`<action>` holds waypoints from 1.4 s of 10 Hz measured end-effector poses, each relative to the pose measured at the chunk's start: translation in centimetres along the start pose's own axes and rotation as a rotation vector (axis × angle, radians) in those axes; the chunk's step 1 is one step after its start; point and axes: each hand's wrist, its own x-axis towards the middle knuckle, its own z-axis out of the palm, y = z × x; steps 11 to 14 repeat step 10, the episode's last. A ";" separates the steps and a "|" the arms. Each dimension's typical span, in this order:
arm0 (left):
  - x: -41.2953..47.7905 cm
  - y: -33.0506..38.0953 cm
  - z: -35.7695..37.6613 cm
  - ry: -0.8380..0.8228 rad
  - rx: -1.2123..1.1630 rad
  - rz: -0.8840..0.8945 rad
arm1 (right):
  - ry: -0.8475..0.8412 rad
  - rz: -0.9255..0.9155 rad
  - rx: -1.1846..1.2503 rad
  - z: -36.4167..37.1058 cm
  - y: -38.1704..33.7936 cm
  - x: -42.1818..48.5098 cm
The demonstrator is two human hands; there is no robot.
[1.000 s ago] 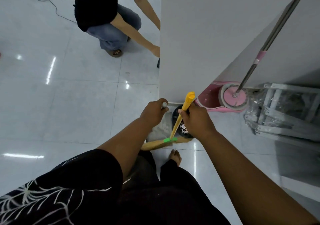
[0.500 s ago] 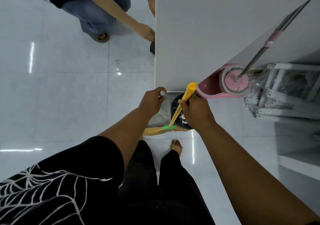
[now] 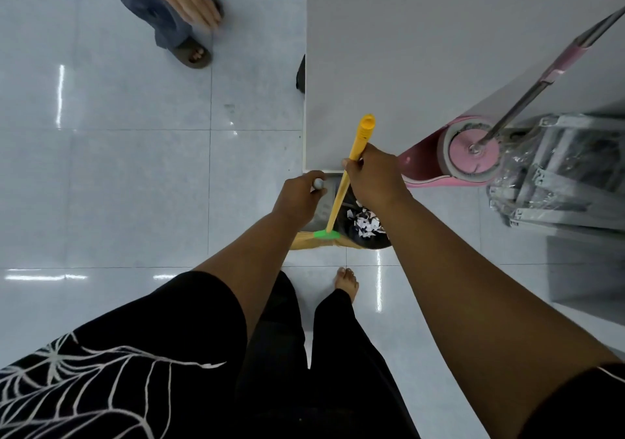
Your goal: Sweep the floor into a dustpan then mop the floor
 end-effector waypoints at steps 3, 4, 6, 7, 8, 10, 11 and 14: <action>0.8 0.5 -0.4 0.011 0.062 -0.070 | -0.108 0.104 -0.011 1.1 -0.1 4.0; 0.9 1.0 -0.5 0.006 0.095 -0.083 | -0.136 0.124 -0.015 0.6 -0.6 4.9; 0.7 1.2 -0.3 -0.014 0.086 -0.145 | -0.162 0.141 -0.024 0.2 -0.9 4.8; 0.6 1.4 -0.3 0.015 0.076 -0.160 | -0.158 0.132 -0.048 0.2 -0.8 4.3; 0.2 2.2 -0.8 -0.007 0.077 -0.179 | -0.166 0.153 -0.061 -0.1 -0.7 3.3; -0.4 3.4 -1.6 0.012 0.131 -0.183 | -0.150 0.173 -0.027 -1.0 0.1 1.1; -0.4 3.4 -1.6 0.012 0.131 -0.183 | -0.150 0.173 -0.027 -1.0 0.1 1.1; -0.4 3.4 -1.6 0.012 0.131 -0.183 | -0.150 0.173 -0.027 -1.0 0.1 1.1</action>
